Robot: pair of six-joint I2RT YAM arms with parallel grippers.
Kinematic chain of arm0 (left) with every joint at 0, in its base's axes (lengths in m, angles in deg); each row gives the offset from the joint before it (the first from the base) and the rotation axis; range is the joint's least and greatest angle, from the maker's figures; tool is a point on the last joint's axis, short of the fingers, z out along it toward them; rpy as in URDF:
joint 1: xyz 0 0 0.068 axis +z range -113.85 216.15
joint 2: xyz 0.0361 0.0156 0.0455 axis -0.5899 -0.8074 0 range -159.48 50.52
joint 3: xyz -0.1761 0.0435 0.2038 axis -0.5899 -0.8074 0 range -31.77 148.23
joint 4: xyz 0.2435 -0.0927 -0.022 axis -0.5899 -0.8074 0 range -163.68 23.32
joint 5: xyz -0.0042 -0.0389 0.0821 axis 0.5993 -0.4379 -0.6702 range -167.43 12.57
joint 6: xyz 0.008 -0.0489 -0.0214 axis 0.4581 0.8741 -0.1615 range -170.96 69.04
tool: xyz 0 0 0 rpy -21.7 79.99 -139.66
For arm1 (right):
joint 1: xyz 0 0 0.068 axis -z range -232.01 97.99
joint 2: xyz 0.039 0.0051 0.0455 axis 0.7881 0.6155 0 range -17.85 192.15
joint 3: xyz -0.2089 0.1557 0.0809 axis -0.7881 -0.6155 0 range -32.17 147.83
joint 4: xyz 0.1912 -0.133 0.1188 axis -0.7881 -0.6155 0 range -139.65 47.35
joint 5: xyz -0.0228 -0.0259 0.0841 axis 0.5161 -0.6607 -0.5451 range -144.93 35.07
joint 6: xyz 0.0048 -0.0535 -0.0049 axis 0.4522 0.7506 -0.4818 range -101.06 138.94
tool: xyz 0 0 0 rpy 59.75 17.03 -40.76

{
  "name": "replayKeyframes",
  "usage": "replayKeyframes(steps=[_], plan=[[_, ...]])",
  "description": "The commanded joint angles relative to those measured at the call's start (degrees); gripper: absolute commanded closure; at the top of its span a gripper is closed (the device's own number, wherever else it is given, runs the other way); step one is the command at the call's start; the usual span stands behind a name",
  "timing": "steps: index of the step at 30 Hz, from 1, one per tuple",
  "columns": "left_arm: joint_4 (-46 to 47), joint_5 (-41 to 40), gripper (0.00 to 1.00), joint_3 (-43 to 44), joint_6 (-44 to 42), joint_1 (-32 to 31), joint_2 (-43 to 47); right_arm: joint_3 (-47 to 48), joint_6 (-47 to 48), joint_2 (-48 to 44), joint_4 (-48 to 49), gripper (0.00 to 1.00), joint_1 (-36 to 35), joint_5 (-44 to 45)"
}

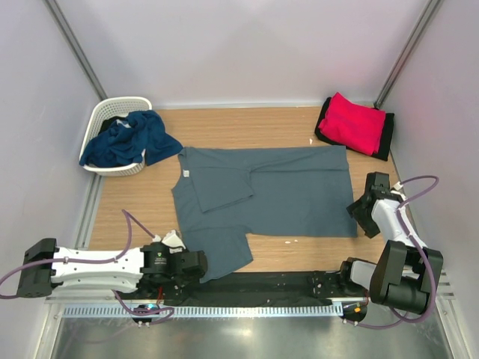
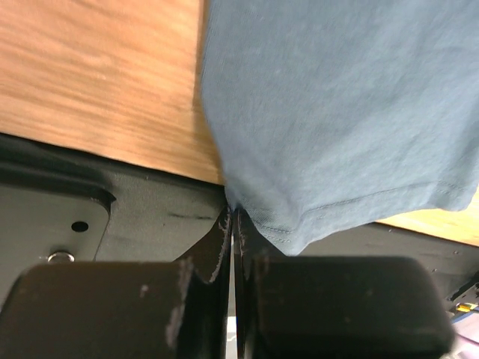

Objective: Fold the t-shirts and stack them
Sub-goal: Fold the tshirt

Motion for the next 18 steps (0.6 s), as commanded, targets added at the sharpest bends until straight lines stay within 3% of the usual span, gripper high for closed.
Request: replayKeyframes(steps=[1, 8, 14, 18], plan=[[-1.66, -5.52, 1.00, 0.28, 1.60, -0.20, 0.90, -0.14, -2.06, -0.45, -1.77, 0.26, 0.27, 0.87], [-6.58, -9.04, 1.00, 1.34, 2.39, -0.29, 5.19, 1.54, -4.69, 7.55, -6.87, 0.27, 0.18, 1.57], [-7.38, -9.30, 1.00, -1.21, 4.06, -0.29, 10.30, 0.57, -7.15, 4.92, -6.96, 0.28, 0.09, 3.94], [-7.37, -10.18, 1.00, -0.60, 3.80, -0.29, 9.08, -1.10, -8.65, 3.77, -5.30, 0.34, 0.09, 3.07]])
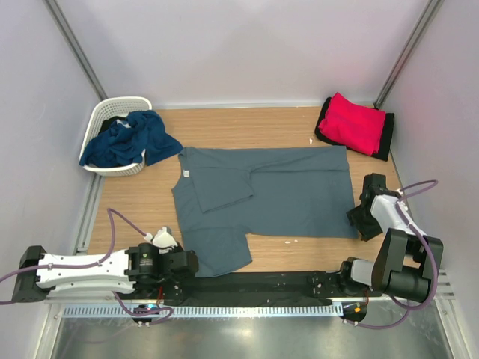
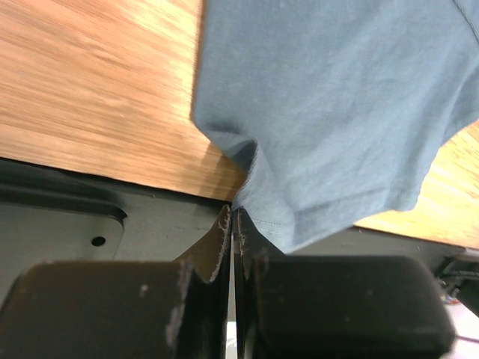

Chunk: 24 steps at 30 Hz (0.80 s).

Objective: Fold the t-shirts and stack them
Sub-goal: Fold the tshirt

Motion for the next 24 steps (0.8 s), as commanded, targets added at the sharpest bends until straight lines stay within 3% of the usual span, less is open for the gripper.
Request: replayKeyframes(steps=[1, 12, 19, 24], plan=[[-2.33, -4.22, 1.00, 0.52, 3.65, -0.24, -1.52, -2.13, -2.75, -1.21, -0.62, 0.38, 0.09, 0.99], [-3.64, -5.89, 1.00, 1.92, 4.52, -0.24, -2.14, -3.63, -4.95, 2.04, 4.92, 0.46, -0.26, -1.39], [-6.98, -8.44, 1.00, 4.38, 4.96, -0.24, -2.85, -3.63, -5.30, 1.95, 5.45, 0.65, -0.26, -1.39], [-9.53, -12.21, 1.00, 8.07, 4.26, -0.24, -4.25, -2.92, -4.42, 1.07, 5.01, 0.70, -0.26, -1.04]])
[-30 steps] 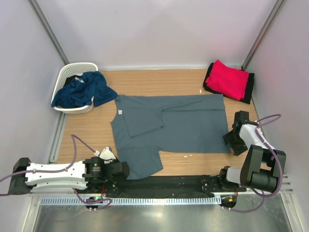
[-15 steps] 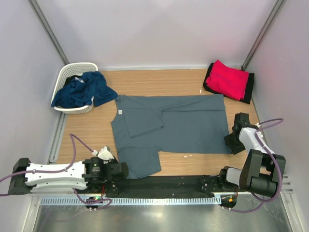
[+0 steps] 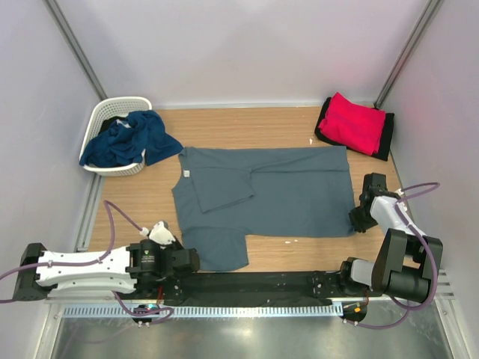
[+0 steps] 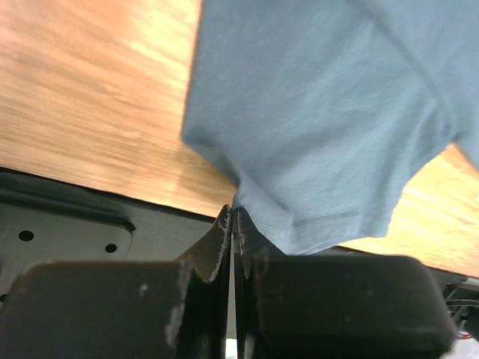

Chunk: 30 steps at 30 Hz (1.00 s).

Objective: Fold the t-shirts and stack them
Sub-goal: Fold the tshirt

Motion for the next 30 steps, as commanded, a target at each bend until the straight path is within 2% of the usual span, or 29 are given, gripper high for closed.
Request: replayKeyframes(steps=[1, 4, 7, 15, 19, 21, 24, 25, 27, 30], plan=[[-4.87, -7.69, 1.00, 4.27, 4.15, -0.22, -1.67, -1.35, -0.44, 1.36, 0.23, 0.74, -0.13, 0.84], [-6.98, -12.08, 1.00, 7.61, 3.10, -0.22, -3.26, 0.40, 0.26, 1.97, -0.21, 0.86, -0.13, 0.23], [-9.10, -17.25, 1.00, 11.83, 0.91, -0.13, -4.57, 2.34, 1.22, 3.02, -1.79, 0.93, -0.13, 0.75], [-14.55, -25.89, 1.00, 21.41, -2.52, 0.39, -8.79, 6.91, 4.03, 1.18, -3.46, 0.94, -0.13, 0.40], [-15.62, -27.92, 1.00, 25.63, -6.38, 5.29, -11.17, 8.93, 4.74, 0.83, -3.82, 0.95, -0.13, -0.47], [-12.20, -27.13, 1.00, 26.78, -14.98, 8.11, -10.74, 10.16, 4.31, 1.09, -3.90, 0.96, -0.13, -2.22], [-0.19, -23.37, 1.00, 26.34, -27.90, 15.23, -9.51, 12.36, 3.86, 1.70, -3.64, 0.99, -0.13, -3.46], [2.30, -22.04, 1.00, 26.17, -31.76, 19.42, -9.24, 12.97, 3.86, 1.97, -3.47, 0.99, -0.13, -3.55], [6.78, -20.02, 1.00, 26.25, -40.96, 23.23, -9.32, 14.64, 4.56, 3.63, -2.85, 0.99, -0.13, -3.56], [13.38, -17.46, 1.00, 28.78, -49.86, 28.94, -11.34, 16.75, 4.83, 6.01, -2.76, 0.99, -0.13, -4.61]])
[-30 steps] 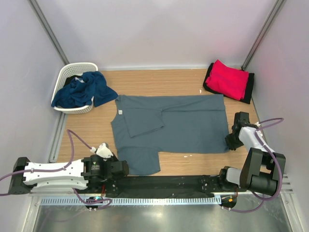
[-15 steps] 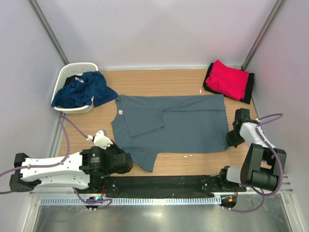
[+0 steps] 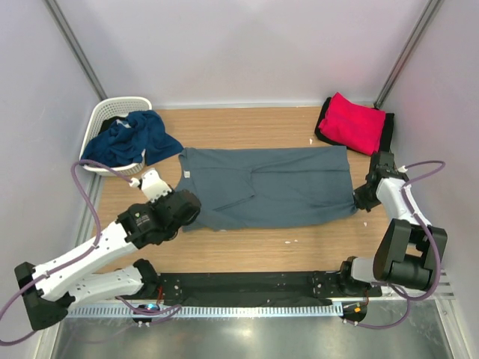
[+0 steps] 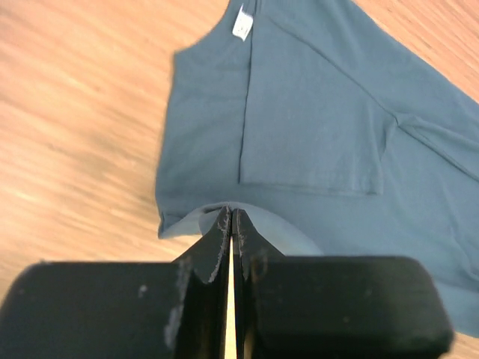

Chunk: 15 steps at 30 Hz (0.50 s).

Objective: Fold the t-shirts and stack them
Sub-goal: Fold the tshirt

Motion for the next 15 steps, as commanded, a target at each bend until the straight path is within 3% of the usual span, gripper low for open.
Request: replayKeyframes(steps=[1, 7, 15], plan=[[11.23, 2.10, 1.00, 4.82, -17.61, 5.91, -2.90, 3.75, 0.72, 2.73, 1.04, 0.99, -0.08, -1.22], [19.14, 7.73, 1.00, 8.78, -28.68, 12.33, -8.36, 5.16, -0.07, 3.88, 2.10, 0.99, -0.08, -0.79], [27.13, 13.61, 1.00, 13.44, -37.31, 19.81, -16.27, 8.59, -0.25, 4.94, 2.01, 0.99, -0.08, -1.57]])
